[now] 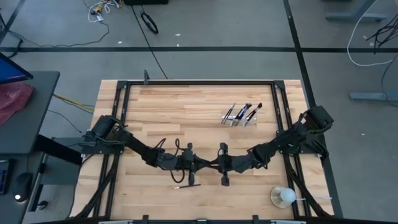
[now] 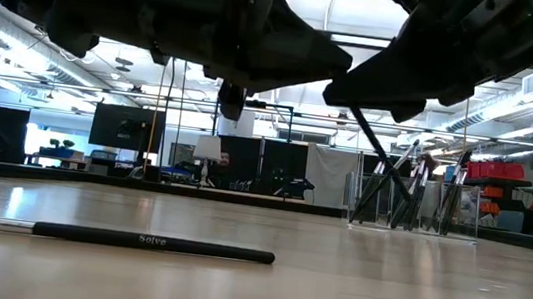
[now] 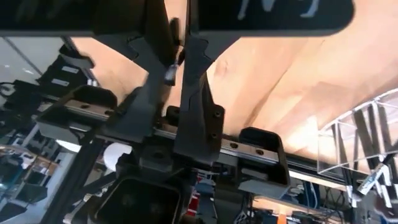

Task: Put items in baskets/containers
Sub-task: Put the black eyeshadow brush into the transparent organizer

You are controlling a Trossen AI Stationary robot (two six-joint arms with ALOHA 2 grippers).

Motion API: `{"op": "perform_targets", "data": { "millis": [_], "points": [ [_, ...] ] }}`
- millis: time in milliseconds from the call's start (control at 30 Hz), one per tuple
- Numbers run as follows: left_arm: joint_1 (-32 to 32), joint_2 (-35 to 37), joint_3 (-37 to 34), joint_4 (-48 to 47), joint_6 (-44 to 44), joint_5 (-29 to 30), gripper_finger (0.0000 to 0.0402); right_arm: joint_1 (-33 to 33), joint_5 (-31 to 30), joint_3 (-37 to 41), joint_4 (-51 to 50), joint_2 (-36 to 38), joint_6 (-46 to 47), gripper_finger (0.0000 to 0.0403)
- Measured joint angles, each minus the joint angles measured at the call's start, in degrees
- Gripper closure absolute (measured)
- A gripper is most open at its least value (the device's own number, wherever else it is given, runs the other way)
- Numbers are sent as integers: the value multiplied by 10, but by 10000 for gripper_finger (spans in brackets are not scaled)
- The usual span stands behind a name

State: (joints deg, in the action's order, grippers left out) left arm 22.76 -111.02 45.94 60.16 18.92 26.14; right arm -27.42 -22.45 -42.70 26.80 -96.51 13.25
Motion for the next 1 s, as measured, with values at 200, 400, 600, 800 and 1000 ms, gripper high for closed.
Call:
{"op": "perform_targets", "data": {
  "millis": [200, 400, 600, 800, 1000],
  "points": [
    [-1, 3, -1, 43, -43, 20, 335, -6, -50, 2, 5, 0, 12, 379],
    [-1, 55, -7, -6, -65, 28, 249, -6, -136, 48, 9, 49, 17, 393],
    [12, 84, -27, -104, -9, 46, 207, -4, -235, 161, 66, 200, 4, 388],
    [32, 56, -36, -126, 47, 94, 211, 20, -391, 260, 85, 390, -53, 390],
    [45, 28, -35, -117, 64, 137, 220, 80, -442, 329, 85, 487, -41, 390]
  ]
}}
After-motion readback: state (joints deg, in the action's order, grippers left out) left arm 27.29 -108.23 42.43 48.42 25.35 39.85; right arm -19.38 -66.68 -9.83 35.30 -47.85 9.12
